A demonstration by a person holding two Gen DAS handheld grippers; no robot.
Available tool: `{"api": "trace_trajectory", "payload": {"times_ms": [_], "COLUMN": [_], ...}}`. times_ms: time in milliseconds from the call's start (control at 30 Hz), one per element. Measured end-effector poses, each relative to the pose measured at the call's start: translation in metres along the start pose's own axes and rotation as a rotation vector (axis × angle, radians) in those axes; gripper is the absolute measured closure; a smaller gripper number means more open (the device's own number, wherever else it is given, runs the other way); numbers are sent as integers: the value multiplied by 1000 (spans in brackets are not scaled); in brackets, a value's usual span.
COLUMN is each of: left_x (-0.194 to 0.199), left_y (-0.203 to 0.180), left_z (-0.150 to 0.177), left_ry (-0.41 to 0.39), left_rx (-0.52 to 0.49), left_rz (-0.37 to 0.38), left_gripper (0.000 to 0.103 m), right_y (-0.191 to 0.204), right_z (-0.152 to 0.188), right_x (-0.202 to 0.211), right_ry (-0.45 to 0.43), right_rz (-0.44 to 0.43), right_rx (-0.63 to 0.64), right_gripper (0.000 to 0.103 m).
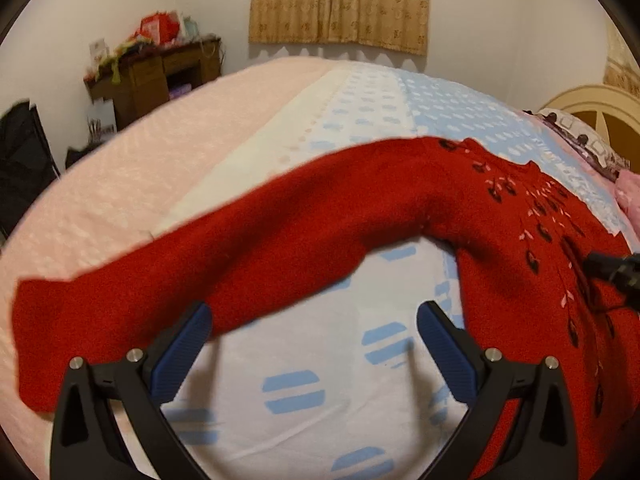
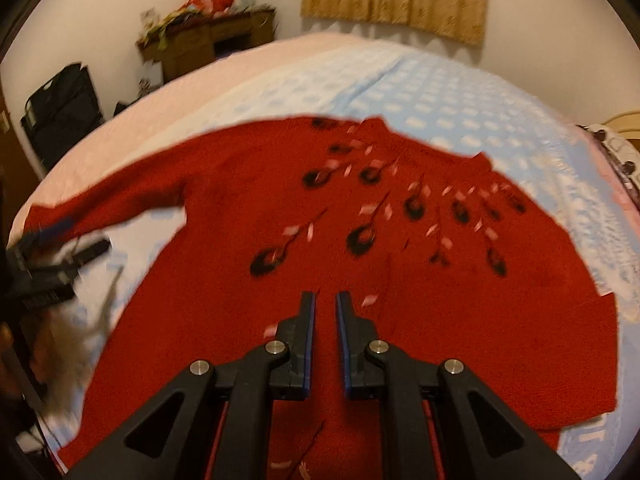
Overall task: Fold small clothes
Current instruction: 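Carry the held sleeve across the sweater body and open the right gripper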
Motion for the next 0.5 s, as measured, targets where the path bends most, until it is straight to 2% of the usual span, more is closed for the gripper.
{"api": "trace_trajectory", "payload": {"times_ms": [67,100,133,200,267,400,500], "left_x": [13,17,22,33,40,39,33], "left_y": [-8,-11,-18,-36,-53,-99,-132], "left_z": [-10,-14,-19,-32,-42,-61,-69], "left_ry": [-22,-28,-35,-53,-69,-54,-47], "left_rx": [-49,-68,-94,-149,-185,-224,-260], "left_rz": [5,11,21,51,89,210,253], "left_gripper": [0,0,0,0,0,0,0], "right_y": [-8,-14,-22,-36,-59,-99,-127], "right_z": [8,12,15,22,31,52,68], "right_x": [6,12,21,38,63,101,122], "right_ry": [0,-11,-18,-30,-64,-114,-152], "right_rz": [-3,0,-7,-30,-41,14,27], "right_rx": [3,-6,-19,-53,-94,-146,-223], "right_gripper": [90,81,61,41,41,41,41]}}
Point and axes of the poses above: each gripper's, at about its wrist camera, not at the fingertips, and x roughly against the way its jaws point, y to its left, z to its underside, the point moved 5 cm from there along -x, roughly the way its jaws point, and after that the axes turned 12 degrees about -x, right-handed, at the moved point
